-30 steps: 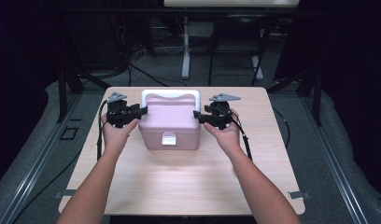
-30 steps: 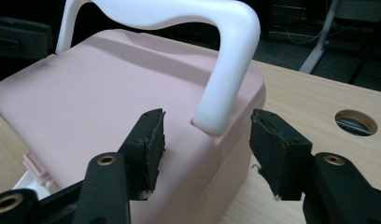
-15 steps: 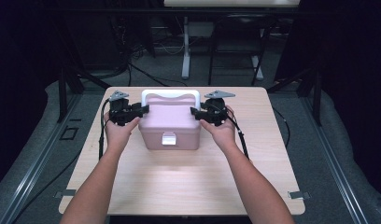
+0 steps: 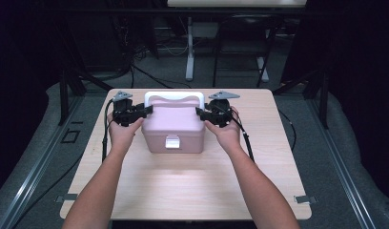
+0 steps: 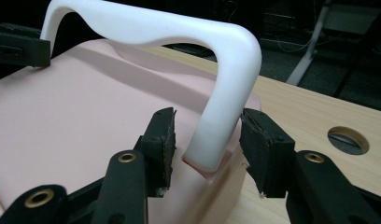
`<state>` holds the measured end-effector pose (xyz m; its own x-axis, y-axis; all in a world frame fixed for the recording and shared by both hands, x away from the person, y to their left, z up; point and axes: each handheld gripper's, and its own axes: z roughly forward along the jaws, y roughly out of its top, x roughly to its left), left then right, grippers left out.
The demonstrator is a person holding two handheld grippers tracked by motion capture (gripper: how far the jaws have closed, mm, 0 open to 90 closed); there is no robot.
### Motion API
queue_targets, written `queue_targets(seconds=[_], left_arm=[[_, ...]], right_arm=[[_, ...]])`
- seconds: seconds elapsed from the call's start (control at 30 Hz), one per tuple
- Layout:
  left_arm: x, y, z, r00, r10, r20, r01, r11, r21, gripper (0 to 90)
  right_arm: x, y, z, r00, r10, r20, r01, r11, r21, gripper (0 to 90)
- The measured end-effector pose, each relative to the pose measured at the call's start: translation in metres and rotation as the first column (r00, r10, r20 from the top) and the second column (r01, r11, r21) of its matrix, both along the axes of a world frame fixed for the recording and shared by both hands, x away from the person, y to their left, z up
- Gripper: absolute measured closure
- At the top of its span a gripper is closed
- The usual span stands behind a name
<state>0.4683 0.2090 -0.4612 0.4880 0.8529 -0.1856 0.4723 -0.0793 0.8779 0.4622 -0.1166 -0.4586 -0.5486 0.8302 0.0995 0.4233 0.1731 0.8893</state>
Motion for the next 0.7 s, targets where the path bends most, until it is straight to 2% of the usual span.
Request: queue_targets(seconds=[0.1,0.23,0.47,0.7], left_arm=[[0.001,0.002,0.0,1.0,0.0,-0.004,0.0,0.9999,-0.011,63.0],[-0.002,0.001,0.001,1.0,-0.005,0.005,0.005,1.0,0.003,66.4],[-0.013,0.001,-0.002,0.9997,-0.001,0.024,0.002,0.9995,-0.031,71.3],[-0.022,-0.003,0.001,0.9997,-0.01,0.021,0.01,0.9999,-0.004,72.1]], right_arm=[[0.0,0.001,0.001,1.0,0.003,0.002,-0.002,1.0,-0.009,57.4],[-0.001,0.001,0.0,0.9999,0.005,0.01,-0.005,1.0,-0.004,61.8],[-0.007,-0.006,0.001,0.9998,0.021,-0.005,-0.021,0.9997,0.012,69.6],[-0.014,-0.01,0.001,0.9996,0.026,-0.011,-0.025,0.9995,0.02,70.9]])
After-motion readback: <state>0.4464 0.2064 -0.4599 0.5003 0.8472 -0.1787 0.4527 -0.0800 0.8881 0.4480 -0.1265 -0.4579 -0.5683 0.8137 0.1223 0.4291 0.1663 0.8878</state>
